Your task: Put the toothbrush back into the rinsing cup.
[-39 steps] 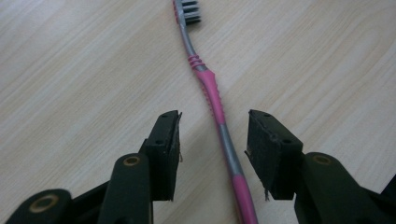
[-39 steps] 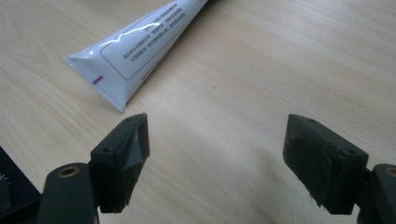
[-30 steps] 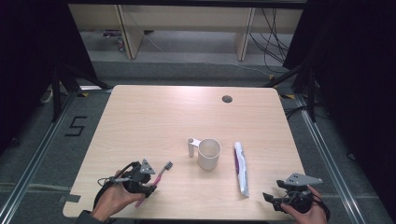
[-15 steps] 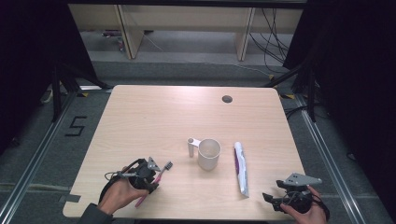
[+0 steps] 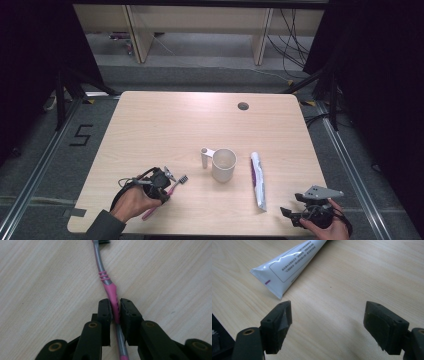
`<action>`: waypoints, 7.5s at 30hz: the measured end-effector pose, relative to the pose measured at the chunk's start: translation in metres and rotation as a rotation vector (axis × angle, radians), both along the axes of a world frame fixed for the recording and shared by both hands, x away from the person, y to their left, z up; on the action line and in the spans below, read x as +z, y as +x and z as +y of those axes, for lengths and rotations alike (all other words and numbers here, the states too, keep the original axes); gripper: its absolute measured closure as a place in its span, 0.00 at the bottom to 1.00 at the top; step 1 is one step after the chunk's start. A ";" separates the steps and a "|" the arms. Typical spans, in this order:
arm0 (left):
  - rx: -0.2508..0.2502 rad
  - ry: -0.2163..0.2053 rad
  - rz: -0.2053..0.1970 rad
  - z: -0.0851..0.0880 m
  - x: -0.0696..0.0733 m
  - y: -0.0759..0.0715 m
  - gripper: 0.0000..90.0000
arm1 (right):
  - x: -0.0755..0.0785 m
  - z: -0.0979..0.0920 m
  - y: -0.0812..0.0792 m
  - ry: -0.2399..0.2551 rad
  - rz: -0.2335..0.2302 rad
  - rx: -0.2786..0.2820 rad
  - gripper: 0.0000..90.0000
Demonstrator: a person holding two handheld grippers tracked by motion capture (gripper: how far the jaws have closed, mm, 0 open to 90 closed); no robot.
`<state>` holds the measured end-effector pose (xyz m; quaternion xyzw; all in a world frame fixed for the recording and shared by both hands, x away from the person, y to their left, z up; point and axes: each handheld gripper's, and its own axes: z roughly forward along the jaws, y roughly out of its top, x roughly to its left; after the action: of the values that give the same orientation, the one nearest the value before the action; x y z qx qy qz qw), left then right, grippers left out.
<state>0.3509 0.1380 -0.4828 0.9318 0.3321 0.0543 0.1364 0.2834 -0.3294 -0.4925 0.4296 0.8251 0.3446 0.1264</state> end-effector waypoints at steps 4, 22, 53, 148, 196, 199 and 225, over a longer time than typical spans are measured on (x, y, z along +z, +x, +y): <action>-0.005 0.041 0.038 -0.004 0.001 0.004 0.89 | 0.000 0.000 0.000 -0.008 -0.004 0.003 0.26; -0.049 0.134 0.102 -0.017 0.003 0.012 0.91 | 0.000 0.000 0.000 -0.017 -0.005 0.008 0.26; -0.076 0.077 0.023 -0.003 0.022 0.017 0.92 | 0.001 -0.003 0.001 -0.019 -0.016 0.013 0.27; 0.092 -0.826 -0.621 -0.065 0.088 0.066 0.92 | 0.000 -0.006 0.001 -0.019 -0.013 0.001 0.27; 0.087 -0.752 -0.545 -0.055 0.034 0.060 0.90 | -0.001 -0.003 0.000 -0.001 0.008 0.009 0.27; 0.085 -0.748 -0.544 -0.055 0.034 0.060 0.90 | -0.001 -0.003 0.000 0.000 0.008 0.010 0.27; 0.150 -0.764 -0.534 -0.048 0.039 0.054 0.45 | 0.000 -0.003 0.000 -0.008 0.007 0.006 0.27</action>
<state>0.4047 0.0900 -0.4441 0.7416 0.3482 0.1755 0.5458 0.2831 -0.3324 -0.4930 0.4277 0.8282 0.3403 0.1240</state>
